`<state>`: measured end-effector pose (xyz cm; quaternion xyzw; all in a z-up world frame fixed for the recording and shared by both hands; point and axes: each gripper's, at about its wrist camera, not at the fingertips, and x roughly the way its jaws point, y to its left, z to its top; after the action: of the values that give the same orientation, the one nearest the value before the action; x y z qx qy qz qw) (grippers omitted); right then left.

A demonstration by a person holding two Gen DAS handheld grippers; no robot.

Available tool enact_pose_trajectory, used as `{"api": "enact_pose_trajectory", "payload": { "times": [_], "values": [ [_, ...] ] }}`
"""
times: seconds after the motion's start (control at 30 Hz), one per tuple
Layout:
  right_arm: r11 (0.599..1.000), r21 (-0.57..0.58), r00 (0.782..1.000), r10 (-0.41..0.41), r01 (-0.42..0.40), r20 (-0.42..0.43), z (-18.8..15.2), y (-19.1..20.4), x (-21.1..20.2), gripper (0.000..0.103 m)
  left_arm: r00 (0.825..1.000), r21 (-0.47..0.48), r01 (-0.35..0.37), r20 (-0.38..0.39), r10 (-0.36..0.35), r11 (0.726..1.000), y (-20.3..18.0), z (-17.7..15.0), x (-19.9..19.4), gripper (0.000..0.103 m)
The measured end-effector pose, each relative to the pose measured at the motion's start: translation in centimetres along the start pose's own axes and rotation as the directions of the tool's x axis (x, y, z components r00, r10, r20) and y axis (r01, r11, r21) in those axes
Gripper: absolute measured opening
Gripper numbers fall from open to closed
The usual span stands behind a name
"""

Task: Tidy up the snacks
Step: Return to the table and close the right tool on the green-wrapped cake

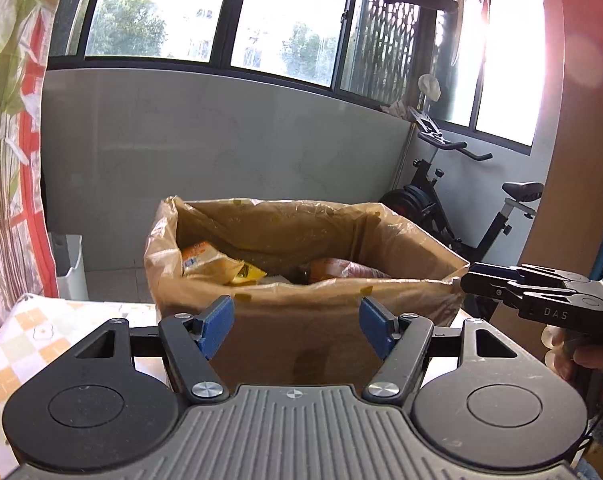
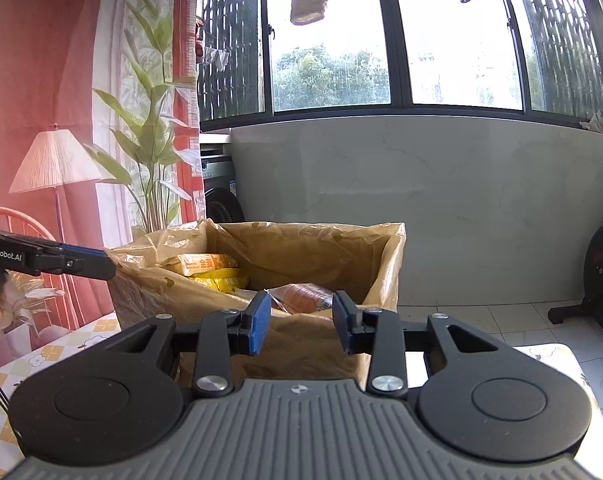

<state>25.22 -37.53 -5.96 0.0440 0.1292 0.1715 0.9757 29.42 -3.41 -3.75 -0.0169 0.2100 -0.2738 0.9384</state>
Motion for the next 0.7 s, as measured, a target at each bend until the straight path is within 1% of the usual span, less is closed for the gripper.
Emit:
{"api": "enact_pose_trajectory", "payload": {
  "times": [0.17,0.23,0.3,0.4,0.43,0.47,0.5,0.53,0.6,0.7],
  "values": [
    [0.998,0.065,1.0,0.003,-0.003,0.004,-2.6,-0.4,-1.7,0.037,1.0,-0.021,0.001,-0.02,-0.002,1.0,0.6,-2.1,-1.6,0.071],
    [0.993,0.113,1.0,0.026,-0.025,-0.007,-4.2,-0.8,-2.1,0.037,1.0,-0.032,-0.008,-0.022,0.007,0.999,0.9,-3.1,-1.8,0.071],
    [0.991,0.133,0.998,0.031,-0.024,-0.051,-5.9,-1.0,-1.9,0.038,0.999,-0.038,-0.028,-0.032,0.027,0.999,1.0,-3.9,-1.5,0.071],
    [0.992,0.125,0.99,0.033,-0.016,-0.14,-8.1,-1.1,-0.9,0.039,0.998,-0.043,-0.047,-0.054,0.044,0.998,1.2,-4.9,-0.9,0.071],
    [0.993,0.119,0.985,0.037,-0.017,-0.166,-8.6,-1.3,-0.5,0.042,0.997,-0.047,-0.051,-0.057,0.048,0.998,1.3,-5.2,-0.7,0.071],
    [0.994,0.107,0.98,0.035,-0.014,-0.195,-9.2,-1.4,0.0,0.045,0.997,-0.052,-0.053,-0.06,0.049,0.997,1.3,-5.4,-0.5,0.071],
    [0.996,0.091,0.973,0.033,-0.013,-0.227,-9.7,-1.4,0.5,0.05,0.997,-0.059,-0.055,-0.062,0.051,0.997,1.4,-5.5,-0.4,0.071],
    [0.997,0.073,0.965,0.033,-0.014,-0.26,-10.2,-1.4,1.2,0.052,0.996,-0.064,-0.058,-0.064,0.054,0.996,1.4,-5.6,-0.2,0.071],
    [0.998,0.052,0.951,0.041,-0.027,-0.305,-11.1,-1.5,2.2,0.052,0.996,-0.069,-0.06,-0.067,0.055,0.996,1.5,-5.8,0.2,0.071],
    [0.998,0.054,0.935,0.055,-0.039,-0.35,-11.9,-1.8,3.7,0.052,0.995,-0.076,-0.062,-0.076,0.057,0.995,1.3,-6.3,0.6,0.071]
  ]
}}
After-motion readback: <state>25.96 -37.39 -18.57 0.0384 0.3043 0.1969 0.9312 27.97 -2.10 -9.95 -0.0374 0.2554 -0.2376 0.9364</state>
